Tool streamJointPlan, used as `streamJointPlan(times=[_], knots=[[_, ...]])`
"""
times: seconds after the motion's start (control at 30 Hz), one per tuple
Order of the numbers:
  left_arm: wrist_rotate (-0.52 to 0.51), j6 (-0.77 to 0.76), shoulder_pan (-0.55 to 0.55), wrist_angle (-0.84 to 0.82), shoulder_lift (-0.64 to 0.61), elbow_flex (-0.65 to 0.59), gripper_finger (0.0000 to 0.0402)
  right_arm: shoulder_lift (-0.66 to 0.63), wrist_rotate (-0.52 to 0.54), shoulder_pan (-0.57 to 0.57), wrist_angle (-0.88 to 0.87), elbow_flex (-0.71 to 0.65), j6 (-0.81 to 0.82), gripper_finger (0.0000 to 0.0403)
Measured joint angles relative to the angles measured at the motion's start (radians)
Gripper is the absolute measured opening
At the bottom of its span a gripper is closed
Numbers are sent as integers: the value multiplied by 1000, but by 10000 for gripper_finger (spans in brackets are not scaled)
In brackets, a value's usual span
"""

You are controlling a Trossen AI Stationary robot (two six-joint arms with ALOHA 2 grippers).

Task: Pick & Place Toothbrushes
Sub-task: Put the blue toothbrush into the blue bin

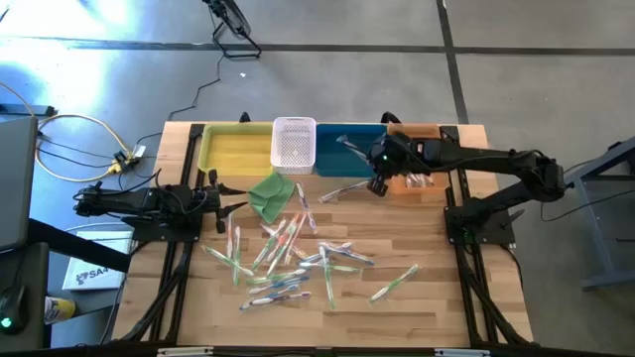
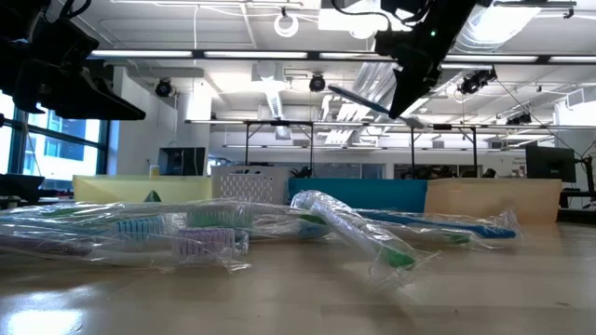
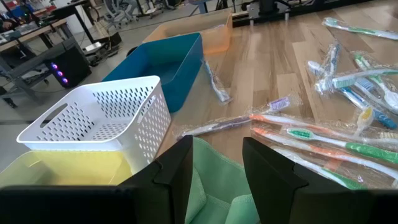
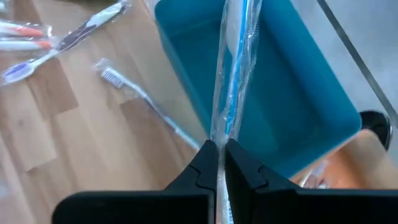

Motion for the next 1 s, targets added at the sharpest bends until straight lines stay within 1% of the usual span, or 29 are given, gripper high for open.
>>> streamJointPlan(times=[0.2,0.53,0.77,1.0], knots=[[-2,1,0,0,0,0,136,67,-56,-87,86,0,-123,4],[-3,2,0,0,0,0,136,209,-56,-212,159,0,-273,4],[-5,3,0,0,0,0,136,306,-51,-253,234,0,-339,4],[-5,3,0,0,0,0,136,364,-49,-277,279,0,-362,4]])
